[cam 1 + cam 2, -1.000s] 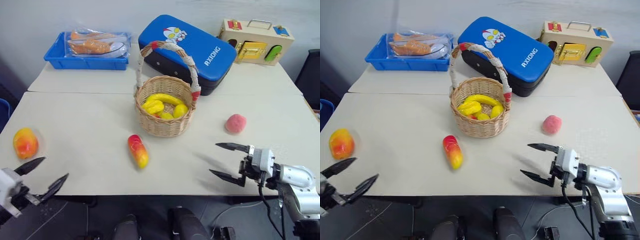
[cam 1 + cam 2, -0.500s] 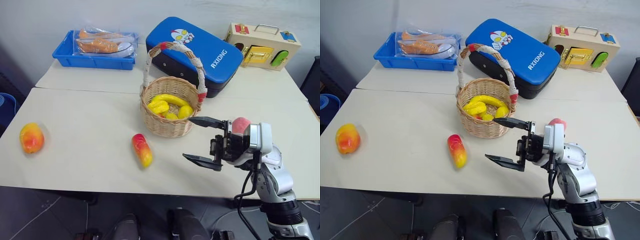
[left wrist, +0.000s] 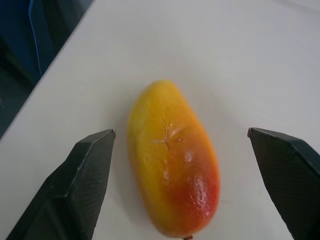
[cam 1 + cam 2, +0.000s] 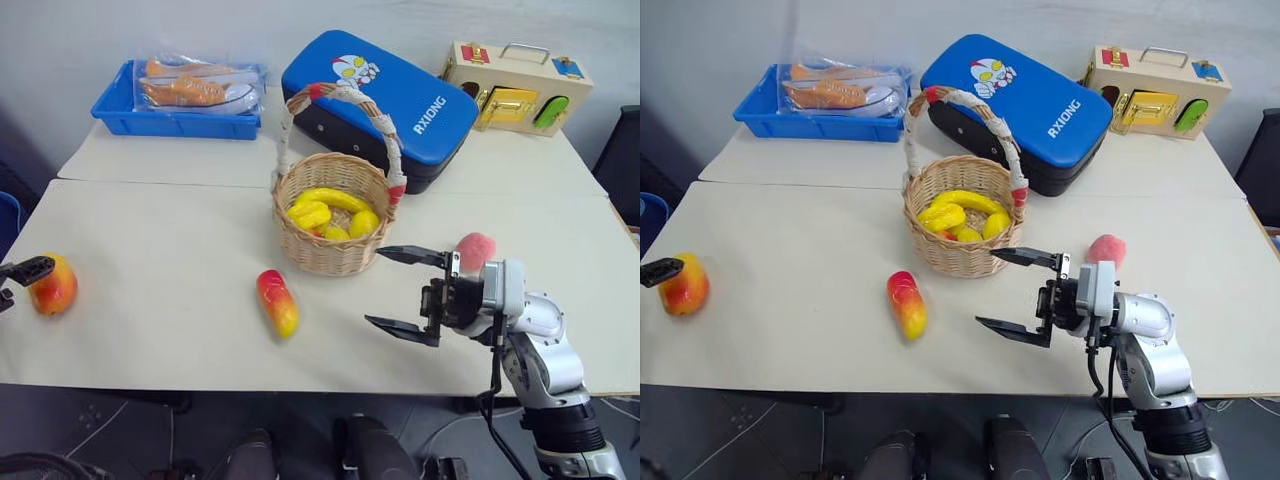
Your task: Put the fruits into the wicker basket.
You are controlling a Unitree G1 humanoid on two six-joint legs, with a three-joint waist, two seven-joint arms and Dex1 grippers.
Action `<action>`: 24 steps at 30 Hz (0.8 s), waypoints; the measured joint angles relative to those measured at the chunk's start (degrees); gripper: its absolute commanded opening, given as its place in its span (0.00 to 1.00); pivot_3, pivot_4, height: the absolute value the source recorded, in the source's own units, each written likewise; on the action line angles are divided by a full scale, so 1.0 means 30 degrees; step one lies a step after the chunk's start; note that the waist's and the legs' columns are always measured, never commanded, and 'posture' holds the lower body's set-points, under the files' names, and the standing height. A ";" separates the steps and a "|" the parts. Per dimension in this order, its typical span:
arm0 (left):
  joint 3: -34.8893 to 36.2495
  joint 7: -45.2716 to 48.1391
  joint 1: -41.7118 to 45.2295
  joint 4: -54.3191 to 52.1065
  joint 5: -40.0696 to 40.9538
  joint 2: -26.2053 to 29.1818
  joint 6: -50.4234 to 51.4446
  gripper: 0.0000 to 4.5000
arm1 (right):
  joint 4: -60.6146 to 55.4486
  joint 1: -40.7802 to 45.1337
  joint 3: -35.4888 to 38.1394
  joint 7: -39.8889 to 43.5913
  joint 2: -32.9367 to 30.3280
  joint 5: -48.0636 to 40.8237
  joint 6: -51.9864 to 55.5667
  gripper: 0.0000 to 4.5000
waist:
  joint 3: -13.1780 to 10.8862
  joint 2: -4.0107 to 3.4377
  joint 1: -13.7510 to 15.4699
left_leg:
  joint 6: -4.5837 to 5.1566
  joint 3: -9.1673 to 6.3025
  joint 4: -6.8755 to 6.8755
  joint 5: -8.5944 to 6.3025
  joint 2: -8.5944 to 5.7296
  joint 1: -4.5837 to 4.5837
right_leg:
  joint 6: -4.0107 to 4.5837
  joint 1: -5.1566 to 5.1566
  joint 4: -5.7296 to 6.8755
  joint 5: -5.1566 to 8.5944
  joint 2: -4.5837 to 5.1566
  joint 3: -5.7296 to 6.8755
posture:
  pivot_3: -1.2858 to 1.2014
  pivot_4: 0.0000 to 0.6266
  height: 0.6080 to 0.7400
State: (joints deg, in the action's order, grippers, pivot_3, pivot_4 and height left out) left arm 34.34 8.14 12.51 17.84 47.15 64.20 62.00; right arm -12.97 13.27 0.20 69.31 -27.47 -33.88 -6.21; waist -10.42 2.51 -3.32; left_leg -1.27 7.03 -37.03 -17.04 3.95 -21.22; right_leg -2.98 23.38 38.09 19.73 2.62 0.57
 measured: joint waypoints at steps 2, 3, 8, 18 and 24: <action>-0.1136 0.0264 0.1136 0.1326 -0.0871 -0.0181 0.0092 0.99 | -0.0013 -0.0018 -0.0001 -0.0111 0.0033 0.0067 -0.0003 1.00 | 0.0002 0.0006 0.0039 | -0.0022 -0.0001 -0.0004 0.0012 0.0014 -0.0031 | 0.0000 0.0044 0.0019 0.0000 -0.0007 0.0024 | 0.52 0.24 1.00; -0.1600 0.0496 0.1674 0.1921 -0.1254 -0.0260 0.0180 0.99 | -0.0020 -0.0024 -0.0001 -0.0224 0.0042 0.0147 0.0002 1.00 | 0.0003 0.0007 0.0058 | -0.0024 -0.0003 -0.0008 0.0012 0.0017 -0.0032 | 0.0000 0.0044 0.0022 0.0000 -0.0009 0.0028 | 0.52 0.24 1.00; -0.2997 0.1724 0.3477 0.4347 -0.3080 -0.0860 -0.0298 0.95 | -0.0144 -0.0158 -0.0003 -0.0857 0.0236 0.0228 0.0127 1.00 | 0.0004 0.0008 0.0120 | -0.0017 0.0013 -0.0043 0.0016 0.0006 -0.0022 | 0.0000 0.0032 0.0045 0.0000 0.0008 0.0040 | 0.52 0.24 1.00; -0.2487 0.5525 0.2502 0.3614 -0.4869 -0.1677 -0.4685 0.72 | -0.0603 -0.0668 0.0140 -0.1582 0.0033 0.0381 0.0424 1.00 | 0.0008 0.0016 0.0222 | -0.0035 -0.0017 -0.0023 0.0065 0.0000 -0.0019 | 0.0004 0.0049 0.0124 -0.0001 0.0042 0.0061 | 0.52 0.24 1.00; -0.3341 1.3629 0.1631 -0.6276 -0.3117 -0.3171 -1.0563 0.72 | -0.0688 -0.1944 0.3069 -0.4127 -0.0637 0.1043 0.0359 1.00 | 0.0017 -0.0005 0.0812 | -0.0005 -0.0062 -0.0019 0.0060 -0.0079 -0.0041 | 0.0005 -0.0028 -0.0010 -0.0001 0.0141 0.0128 | 0.52 0.24 1.00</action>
State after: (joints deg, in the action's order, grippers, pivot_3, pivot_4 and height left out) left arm 24.32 49.03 17.41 -0.99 37.80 54.69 30.31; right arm -15.03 7.44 9.41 56.93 -29.38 -30.75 -5.13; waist -10.37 2.50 -0.88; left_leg -1.29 6.84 -37.08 -16.86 3.71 -21.34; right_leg -2.97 23.30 38.06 19.73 3.05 0.96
